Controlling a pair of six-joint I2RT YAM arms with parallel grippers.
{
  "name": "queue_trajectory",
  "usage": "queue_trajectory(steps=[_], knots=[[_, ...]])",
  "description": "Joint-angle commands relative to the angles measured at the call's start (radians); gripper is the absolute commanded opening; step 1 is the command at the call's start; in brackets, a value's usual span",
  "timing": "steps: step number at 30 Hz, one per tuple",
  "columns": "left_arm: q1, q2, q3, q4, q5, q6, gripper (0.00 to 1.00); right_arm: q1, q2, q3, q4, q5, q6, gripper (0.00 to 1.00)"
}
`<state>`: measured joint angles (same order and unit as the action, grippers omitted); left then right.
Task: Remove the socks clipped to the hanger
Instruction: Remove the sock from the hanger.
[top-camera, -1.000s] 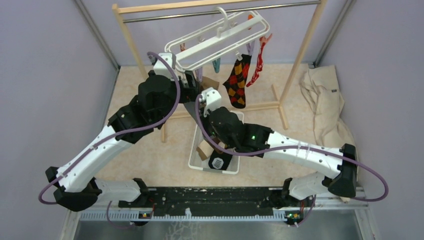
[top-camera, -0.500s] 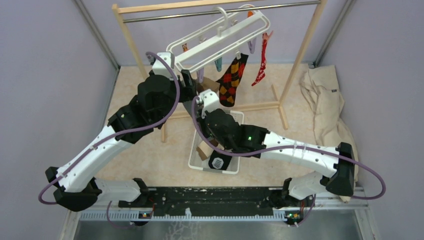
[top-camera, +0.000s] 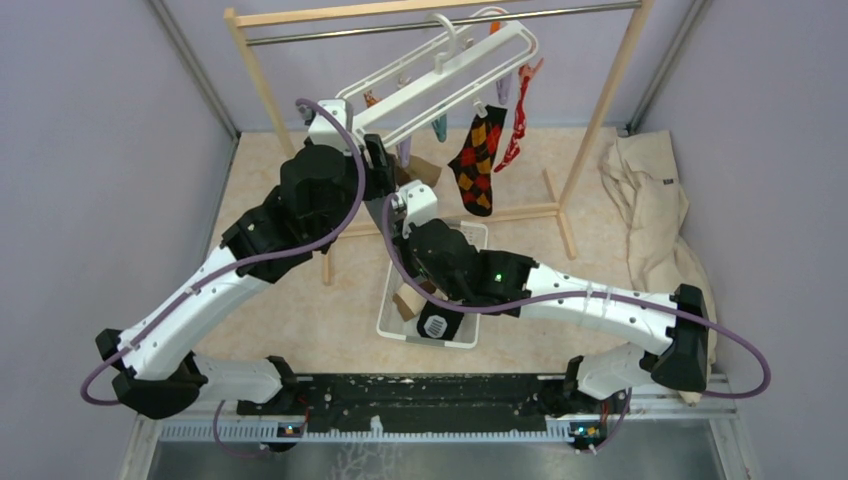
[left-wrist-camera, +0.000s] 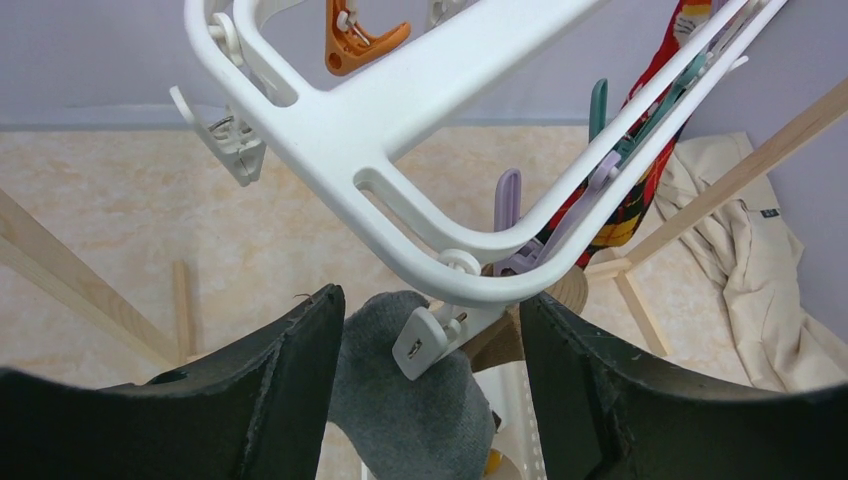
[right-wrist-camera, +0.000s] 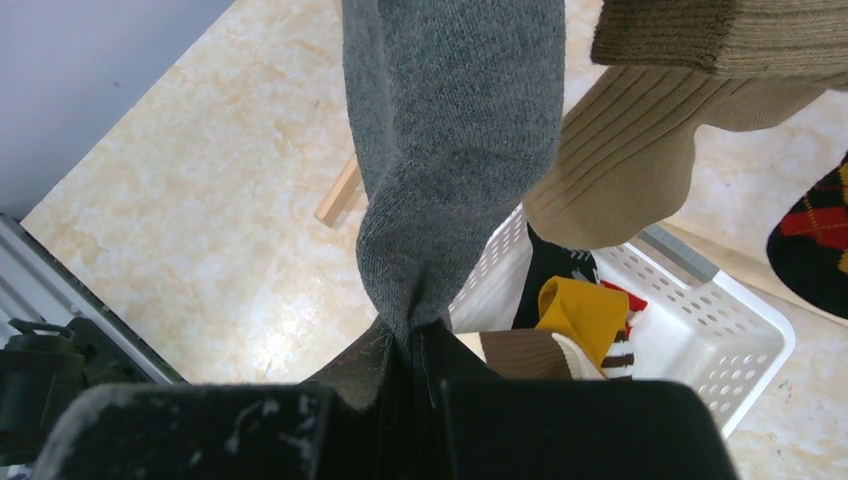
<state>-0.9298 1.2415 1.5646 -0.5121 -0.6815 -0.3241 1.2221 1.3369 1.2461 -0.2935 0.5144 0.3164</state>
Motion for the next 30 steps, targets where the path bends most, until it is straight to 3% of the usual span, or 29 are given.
queue_trajectory(steps=[1,12,20,30], knots=[[-0.003,0.012,0.039,0.033,-0.016,-0.004,0.71,0.014,0.008,0.062,0.018,0.020,0.007,0.00],[-0.003,0.031,0.054,0.032,-0.022,-0.004,0.69,0.016,0.007,0.067,0.016,0.022,0.004,0.00],[-0.003,0.042,0.064,0.030,-0.032,-0.003,0.56,0.016,0.007,0.066,0.016,0.022,0.001,0.00],[-0.003,0.046,0.071,0.021,-0.047,0.004,0.47,0.016,0.019,0.081,0.014,0.024,-0.005,0.00]])
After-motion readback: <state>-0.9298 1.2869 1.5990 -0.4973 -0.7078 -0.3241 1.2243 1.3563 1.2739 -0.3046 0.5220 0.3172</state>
